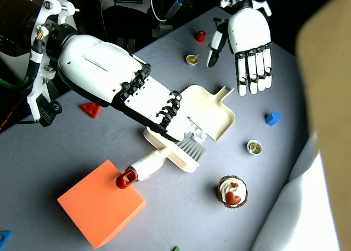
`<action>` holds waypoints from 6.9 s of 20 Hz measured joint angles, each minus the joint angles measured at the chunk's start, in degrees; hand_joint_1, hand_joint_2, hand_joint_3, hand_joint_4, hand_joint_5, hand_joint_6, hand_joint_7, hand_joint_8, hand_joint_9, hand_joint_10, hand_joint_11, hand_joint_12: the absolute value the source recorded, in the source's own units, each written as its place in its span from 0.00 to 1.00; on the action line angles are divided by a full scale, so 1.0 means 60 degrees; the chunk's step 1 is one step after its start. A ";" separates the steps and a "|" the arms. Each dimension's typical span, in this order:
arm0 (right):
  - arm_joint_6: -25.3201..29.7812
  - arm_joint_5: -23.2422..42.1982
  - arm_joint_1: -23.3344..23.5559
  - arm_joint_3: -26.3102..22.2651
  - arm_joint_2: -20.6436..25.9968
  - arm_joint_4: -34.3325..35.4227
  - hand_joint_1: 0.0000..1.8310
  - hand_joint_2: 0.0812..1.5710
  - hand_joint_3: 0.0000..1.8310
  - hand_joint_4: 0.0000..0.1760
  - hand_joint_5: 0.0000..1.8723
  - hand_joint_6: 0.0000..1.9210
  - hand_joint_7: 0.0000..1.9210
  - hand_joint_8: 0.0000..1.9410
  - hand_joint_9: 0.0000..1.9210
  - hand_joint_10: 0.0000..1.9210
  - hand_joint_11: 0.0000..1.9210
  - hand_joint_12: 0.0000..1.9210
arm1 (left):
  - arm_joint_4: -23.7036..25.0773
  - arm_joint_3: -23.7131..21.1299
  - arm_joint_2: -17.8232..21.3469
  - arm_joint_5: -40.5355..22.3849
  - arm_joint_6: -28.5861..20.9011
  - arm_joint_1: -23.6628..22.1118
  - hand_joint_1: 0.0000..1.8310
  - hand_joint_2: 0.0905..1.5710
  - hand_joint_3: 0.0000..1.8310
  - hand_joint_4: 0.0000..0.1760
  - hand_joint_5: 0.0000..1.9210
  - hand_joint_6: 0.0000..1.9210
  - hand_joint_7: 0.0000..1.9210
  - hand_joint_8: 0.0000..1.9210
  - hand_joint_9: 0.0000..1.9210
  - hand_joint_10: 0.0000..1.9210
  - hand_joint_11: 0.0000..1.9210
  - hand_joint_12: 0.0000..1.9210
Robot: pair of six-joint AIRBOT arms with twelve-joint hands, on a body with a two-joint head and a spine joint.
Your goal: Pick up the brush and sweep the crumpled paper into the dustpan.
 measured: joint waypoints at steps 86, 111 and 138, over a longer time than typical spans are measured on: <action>0.0747 -0.4422 -0.3155 0.1468 -0.3005 -0.3228 0.70 0.70 0.00 0.00 0.06 0.01 0.06 0.01 0.07 0.01 0.09 0.03 | -0.4761 0.2761 -0.3136 -0.0732 0.4375 0.0233 0.64 0.67 0.00 0.00 0.55 0.44 0.23 0.00 0.16 0.00 0.03 0.29; 0.0914 -0.4411 -0.3257 0.3526 -0.4346 -0.3104 0.69 0.67 0.00 0.00 0.10 0.00 0.08 0.00 0.06 0.00 0.08 0.02 | -0.5038 0.2925 -0.3384 -0.0790 0.4320 0.0135 0.63 0.68 0.00 0.00 0.53 0.47 0.21 0.00 0.15 0.00 0.02 0.30; 0.1096 -0.4386 -0.3126 0.5625 -0.5271 -0.3158 0.67 0.66 0.00 0.00 0.27 0.01 0.25 0.01 0.25 0.01 0.25 0.08 | -0.5133 0.2911 -0.3322 -0.0801 0.4320 -0.0102 0.62 0.68 0.00 0.00 0.53 0.47 0.23 0.00 0.16 0.00 0.01 0.34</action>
